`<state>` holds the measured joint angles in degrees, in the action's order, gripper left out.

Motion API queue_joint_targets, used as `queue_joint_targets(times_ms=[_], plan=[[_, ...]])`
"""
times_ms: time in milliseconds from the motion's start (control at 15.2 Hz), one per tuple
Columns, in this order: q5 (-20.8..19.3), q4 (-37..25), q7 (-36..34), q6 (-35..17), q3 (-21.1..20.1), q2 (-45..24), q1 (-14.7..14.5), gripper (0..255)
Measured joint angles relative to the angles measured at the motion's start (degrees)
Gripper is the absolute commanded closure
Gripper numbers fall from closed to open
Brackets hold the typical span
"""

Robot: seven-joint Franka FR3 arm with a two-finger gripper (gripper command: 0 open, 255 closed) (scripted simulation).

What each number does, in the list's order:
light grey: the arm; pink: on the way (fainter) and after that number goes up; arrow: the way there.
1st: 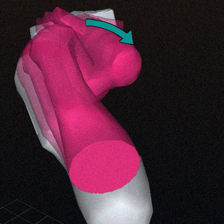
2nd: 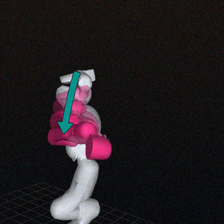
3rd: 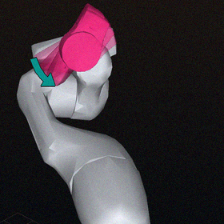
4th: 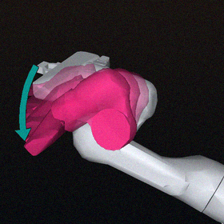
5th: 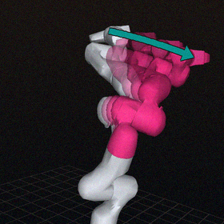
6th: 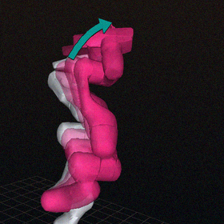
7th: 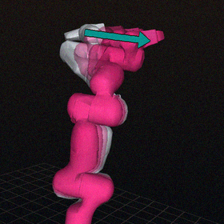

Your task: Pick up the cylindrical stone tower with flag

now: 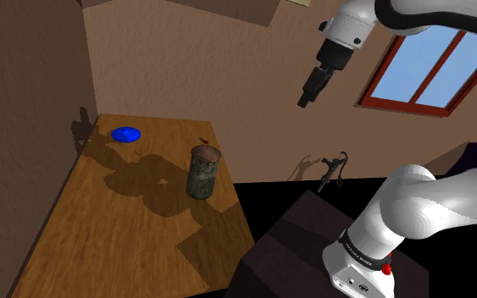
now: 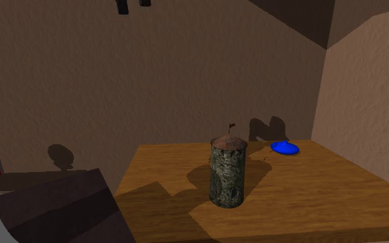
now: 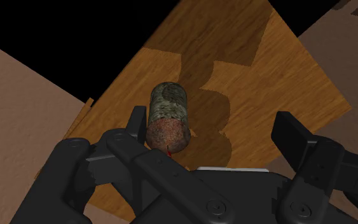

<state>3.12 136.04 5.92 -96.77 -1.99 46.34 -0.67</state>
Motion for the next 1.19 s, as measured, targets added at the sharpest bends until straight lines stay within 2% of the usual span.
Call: queue_joint_targets(times_ms=[264,726,1188], plan=[[-0.2,0.0,0.1,-3.3,-0.3,-4.0,0.1,0],[-1.1,-3.9,-0.2,-12.6,-1.6,-19.3,0.3,0],[-2.8,-10.2,-1.2,-19.4,-2.8,-34.7,0.5,0]])
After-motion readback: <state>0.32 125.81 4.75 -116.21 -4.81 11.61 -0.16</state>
